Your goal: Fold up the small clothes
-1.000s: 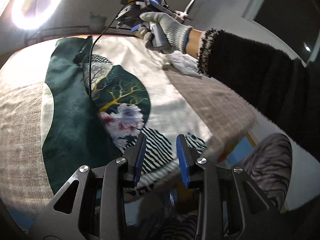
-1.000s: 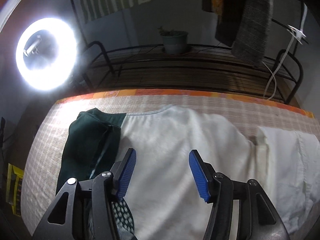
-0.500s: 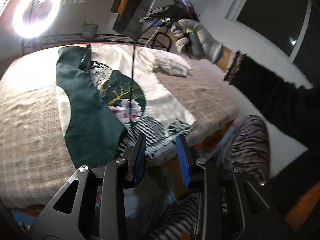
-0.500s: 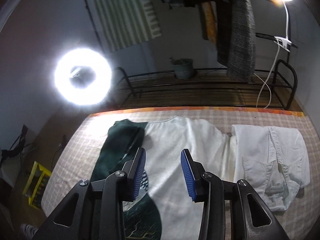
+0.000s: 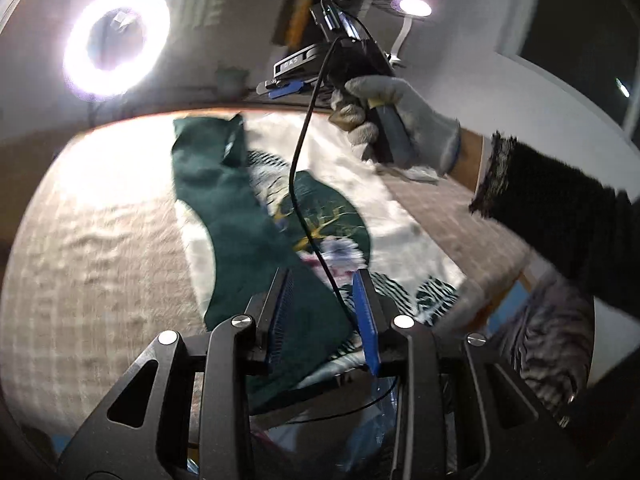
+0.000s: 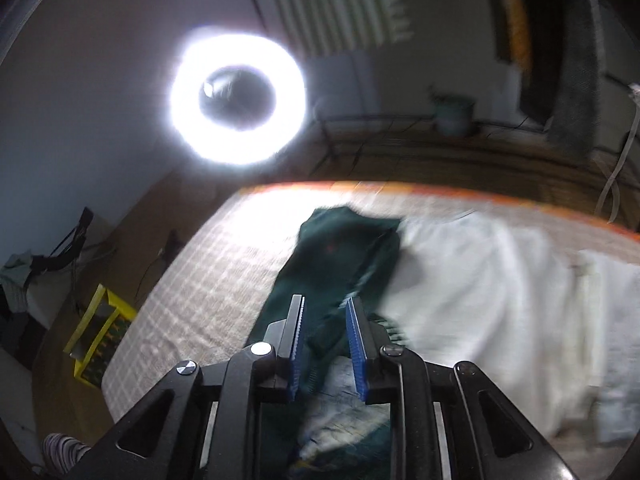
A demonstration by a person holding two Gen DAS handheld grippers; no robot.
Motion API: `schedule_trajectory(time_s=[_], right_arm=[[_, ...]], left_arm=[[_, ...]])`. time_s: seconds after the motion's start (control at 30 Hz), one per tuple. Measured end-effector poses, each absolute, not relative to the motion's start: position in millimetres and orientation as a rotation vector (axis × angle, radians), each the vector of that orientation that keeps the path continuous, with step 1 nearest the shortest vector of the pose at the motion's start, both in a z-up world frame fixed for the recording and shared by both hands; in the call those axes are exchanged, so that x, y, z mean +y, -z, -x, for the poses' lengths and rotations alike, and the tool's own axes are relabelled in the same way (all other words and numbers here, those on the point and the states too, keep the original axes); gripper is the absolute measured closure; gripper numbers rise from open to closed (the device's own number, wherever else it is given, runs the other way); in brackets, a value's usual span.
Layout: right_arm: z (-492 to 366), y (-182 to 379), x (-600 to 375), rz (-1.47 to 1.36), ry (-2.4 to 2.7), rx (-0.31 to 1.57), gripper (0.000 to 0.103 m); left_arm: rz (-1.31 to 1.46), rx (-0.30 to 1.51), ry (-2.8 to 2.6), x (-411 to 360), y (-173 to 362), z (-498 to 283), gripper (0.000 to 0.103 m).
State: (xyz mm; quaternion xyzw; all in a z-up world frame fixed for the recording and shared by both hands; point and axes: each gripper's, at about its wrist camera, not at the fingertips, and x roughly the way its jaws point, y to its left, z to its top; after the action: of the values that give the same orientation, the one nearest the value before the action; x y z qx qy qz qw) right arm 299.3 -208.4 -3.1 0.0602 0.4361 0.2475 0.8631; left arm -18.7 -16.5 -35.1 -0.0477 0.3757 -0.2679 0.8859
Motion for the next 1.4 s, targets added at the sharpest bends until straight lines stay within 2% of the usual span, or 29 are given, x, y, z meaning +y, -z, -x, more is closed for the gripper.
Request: schedule_trajectory(time_s=[0.23,0.43,0.57,0.73,1.1,1.4], right_arm=[[-322.5,80.0,-141.8,-0.139,-0.585,1.067,0.086],[-332.7,119.0,-136.0,-0.166,-0.519,1.132,0.086],[-331.4,120.6,-162.2,-0.159,-0.360,1.147,0.085],[-306.6,101.1,-200.0,-0.124,-0.246,1.095,0.079],[-293.1,70.3,-186.3,-0.181,-0.501,1.022,0.077],[-342.5,113.7,-166.1,-0.267,-0.420,1.104,0.077]], left_arm=[[0.116,0.782,0.516,-5.9,40.8,11.9,0.072],[0.077,0.784,0.514,-12.9,42.4,14.3,0.072],[0.070,0.780,0.497,-11.1,43.5,15.2,0.072],[0.075,0.792,0.468,-7.5,47.0,13.3,0.072],[0.035,0.794,0.445,-15.4,50.5,14.2,0.072],[0.049,0.808,0.414,-5.0,56.1,11.6,0.072]])
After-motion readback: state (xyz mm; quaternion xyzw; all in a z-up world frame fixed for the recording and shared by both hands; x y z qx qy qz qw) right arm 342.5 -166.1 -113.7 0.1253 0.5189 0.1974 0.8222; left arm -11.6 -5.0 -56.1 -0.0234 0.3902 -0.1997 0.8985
